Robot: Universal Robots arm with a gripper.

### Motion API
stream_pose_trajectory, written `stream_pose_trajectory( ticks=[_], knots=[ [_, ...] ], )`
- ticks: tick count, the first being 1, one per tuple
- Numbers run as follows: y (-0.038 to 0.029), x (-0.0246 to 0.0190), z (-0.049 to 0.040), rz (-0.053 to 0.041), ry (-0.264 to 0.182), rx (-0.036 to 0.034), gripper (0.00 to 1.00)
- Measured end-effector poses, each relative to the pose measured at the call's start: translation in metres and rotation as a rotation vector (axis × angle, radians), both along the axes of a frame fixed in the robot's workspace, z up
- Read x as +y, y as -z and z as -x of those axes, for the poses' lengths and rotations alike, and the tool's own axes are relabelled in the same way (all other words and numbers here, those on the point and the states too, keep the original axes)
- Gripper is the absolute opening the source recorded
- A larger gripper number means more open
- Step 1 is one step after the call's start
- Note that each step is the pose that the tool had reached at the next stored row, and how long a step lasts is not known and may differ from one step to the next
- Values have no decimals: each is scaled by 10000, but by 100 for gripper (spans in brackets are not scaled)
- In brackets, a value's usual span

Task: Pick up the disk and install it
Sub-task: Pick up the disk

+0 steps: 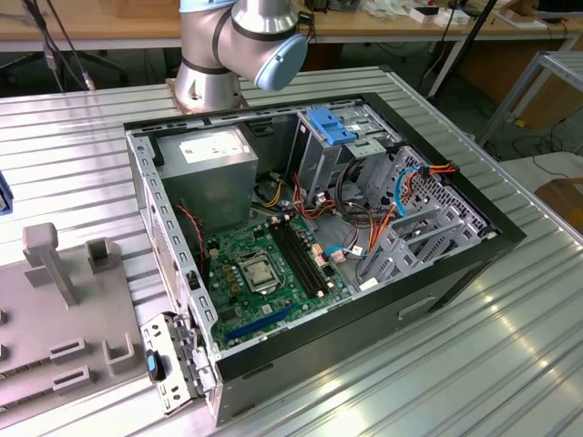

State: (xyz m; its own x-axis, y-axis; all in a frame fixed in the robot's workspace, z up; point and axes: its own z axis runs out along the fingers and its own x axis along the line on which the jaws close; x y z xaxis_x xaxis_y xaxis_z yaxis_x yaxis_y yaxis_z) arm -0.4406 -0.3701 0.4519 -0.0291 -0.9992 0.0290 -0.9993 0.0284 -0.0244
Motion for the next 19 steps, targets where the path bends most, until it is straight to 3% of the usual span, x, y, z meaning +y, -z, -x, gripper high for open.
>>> stream_pose_trajectory(
  ticks=[9,13,17,19],
  knots=[
    [-304,0,0,1,0,2,36],
    [-401,0,-1,3,0,3,36],
    [-613,0,0,6,0,1,36],
    [-656,0,0,6,0,3,36]
  ],
)
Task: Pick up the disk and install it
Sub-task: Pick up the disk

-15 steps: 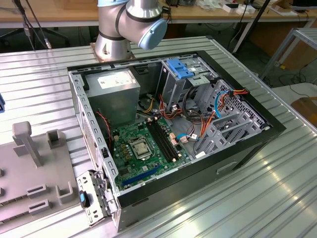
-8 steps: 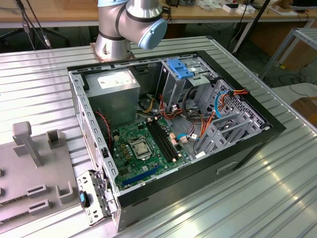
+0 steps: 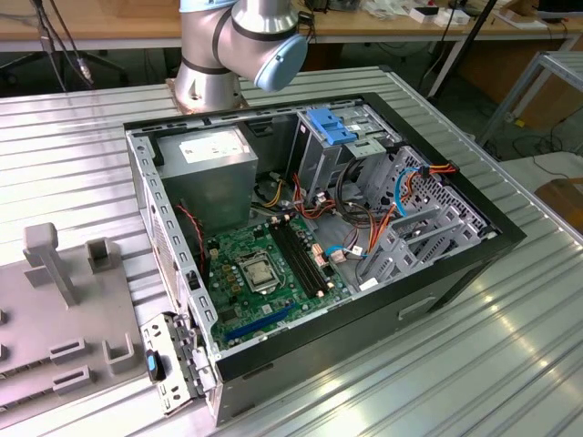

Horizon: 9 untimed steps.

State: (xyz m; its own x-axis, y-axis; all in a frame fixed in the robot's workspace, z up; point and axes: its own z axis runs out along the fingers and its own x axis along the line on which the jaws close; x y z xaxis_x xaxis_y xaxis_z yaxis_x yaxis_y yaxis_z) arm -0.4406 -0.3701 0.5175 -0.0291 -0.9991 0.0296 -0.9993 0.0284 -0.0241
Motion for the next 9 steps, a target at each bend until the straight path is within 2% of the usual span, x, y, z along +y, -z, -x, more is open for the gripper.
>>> stream_pose_trajectory(
  ticks=[2,4,9],
  knots=[
    [-64,0,0,-1,0,-2,36],
    [-93,0,0,0,0,0,36],
    [-92,0,1,9,0,-11,36]
  ],
)
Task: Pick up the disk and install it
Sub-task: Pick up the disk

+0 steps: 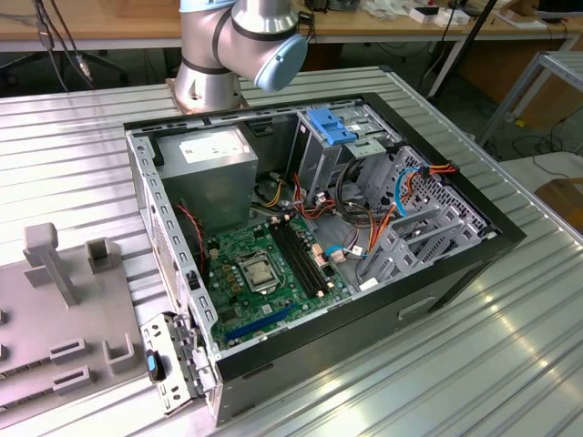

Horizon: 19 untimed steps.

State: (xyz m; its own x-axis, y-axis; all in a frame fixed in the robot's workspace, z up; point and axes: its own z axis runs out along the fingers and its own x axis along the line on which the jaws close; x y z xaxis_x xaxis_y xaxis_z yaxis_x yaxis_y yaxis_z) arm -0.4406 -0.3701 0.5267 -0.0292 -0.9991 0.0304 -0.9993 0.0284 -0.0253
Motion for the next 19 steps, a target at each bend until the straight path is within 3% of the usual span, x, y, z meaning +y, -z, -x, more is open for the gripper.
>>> stream_pose_trajectory(
  ticks=[2,7,9,11,12,15,16,18,19],
  knots=[
    [3,0,-32,0,0,-2,36],
    [12,0,-311,1,0,-2,36],
    [21,0,-477,1,0,-6,36],
    [29,0,-567,0,0,-9,36],
    [41,0,-672,0,-1,-11,36],
    [58,1,-856,0,0,-19,36],
    [58,1,-911,1,0,-42,36],
    [59,1,-999,-6,-1,-255,36],
    [59,1,-1025,-8,-1,-305,36]
  ],
)
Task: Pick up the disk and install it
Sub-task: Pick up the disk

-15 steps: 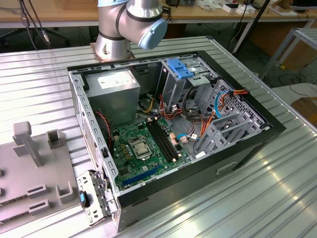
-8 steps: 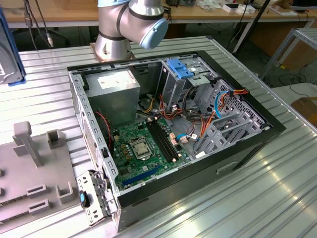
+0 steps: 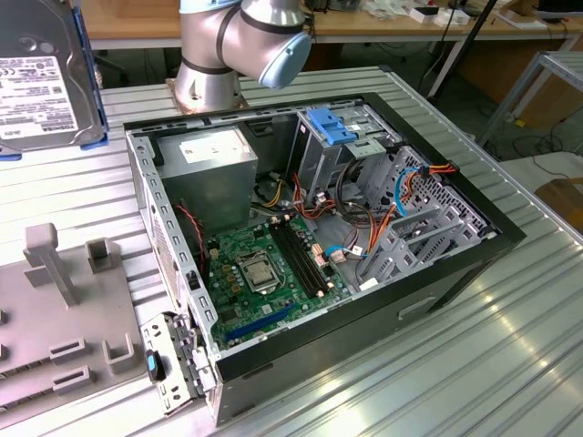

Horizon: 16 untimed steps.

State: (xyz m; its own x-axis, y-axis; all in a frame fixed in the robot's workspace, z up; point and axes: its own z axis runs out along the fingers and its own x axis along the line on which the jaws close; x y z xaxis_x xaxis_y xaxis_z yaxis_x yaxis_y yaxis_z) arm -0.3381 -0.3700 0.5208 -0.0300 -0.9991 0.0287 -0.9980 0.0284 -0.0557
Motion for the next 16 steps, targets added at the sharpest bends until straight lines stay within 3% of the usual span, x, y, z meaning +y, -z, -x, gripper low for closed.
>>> stream_pose_trajectory(
  ticks=[3,11,13,16],
  knots=[
    [5,-5,-106,-57,3,-23,36],
    [27,-45,-317,-71,37,-24,36],
    [44,-45,-507,-71,46,-24,36],
    [64,-45,-707,-71,54,-24,36]
  ],
)
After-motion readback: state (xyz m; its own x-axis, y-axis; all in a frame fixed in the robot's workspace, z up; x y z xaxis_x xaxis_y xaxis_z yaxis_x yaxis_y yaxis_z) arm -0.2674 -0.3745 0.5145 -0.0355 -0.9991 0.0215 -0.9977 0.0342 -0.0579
